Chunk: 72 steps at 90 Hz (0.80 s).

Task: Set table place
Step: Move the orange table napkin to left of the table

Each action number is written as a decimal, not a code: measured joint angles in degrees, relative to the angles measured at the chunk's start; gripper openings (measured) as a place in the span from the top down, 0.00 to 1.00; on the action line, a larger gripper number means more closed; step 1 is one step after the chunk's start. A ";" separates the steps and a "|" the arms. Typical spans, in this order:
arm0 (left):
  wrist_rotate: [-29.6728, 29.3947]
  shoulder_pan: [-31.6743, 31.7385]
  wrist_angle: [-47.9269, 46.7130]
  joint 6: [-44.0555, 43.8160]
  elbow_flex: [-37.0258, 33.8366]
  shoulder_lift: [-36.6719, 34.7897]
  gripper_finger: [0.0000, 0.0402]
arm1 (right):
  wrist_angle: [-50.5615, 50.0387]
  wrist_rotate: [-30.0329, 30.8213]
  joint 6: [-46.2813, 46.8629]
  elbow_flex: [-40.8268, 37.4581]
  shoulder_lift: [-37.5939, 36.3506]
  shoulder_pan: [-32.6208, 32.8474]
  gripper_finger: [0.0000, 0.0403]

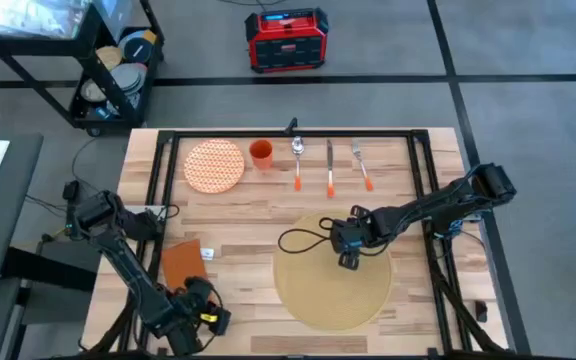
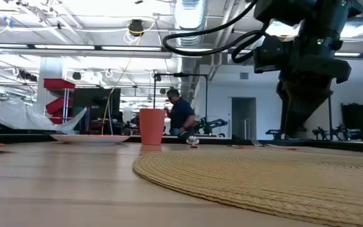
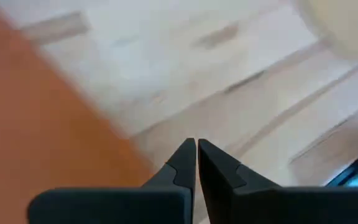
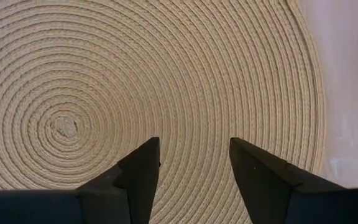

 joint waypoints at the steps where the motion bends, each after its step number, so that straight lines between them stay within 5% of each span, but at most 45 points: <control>1: -0.69 0.15 0.35 -0.04 -0.02 -0.26 1.00 | 0.01 0.00 0.20 0.00 0.00 0.00 0.55; 7: -7.25 0.87 3.53 -0.24 -0.05 -2.53 1.00 | 0.01 -0.12 0.95 0.00 0.00 0.28 0.55; 19: -30.41 0.41 5.99 0.70 0.04 -8.84 1.00 | 0.01 -1.15 1.05 0.00 0.00 0.67 0.55; 26: -35.71 0.32 2.26 -1.97 0.13 -11.78 1.00 | 0.08 -1.31 1.12 0.00 0.00 0.96 0.55; 42: -22.97 1.42 -3.25 -6.88 0.04 -13.96 1.00 | 0.47 -1.30 1.35 0.00 0.00 0.85 0.55; 61: -21.10 1.84 -7.87 -8.18 2.88 -15.59 1.00 | 0.90 -1.11 8.18 0.00 0.00 1.69 0.55; 72: 3.06 -0.79 -18.31 0.11 7.29 -16.50 1.00 | 1.89 -1.03 8.56 0.00 0.00 1.94 0.55</control>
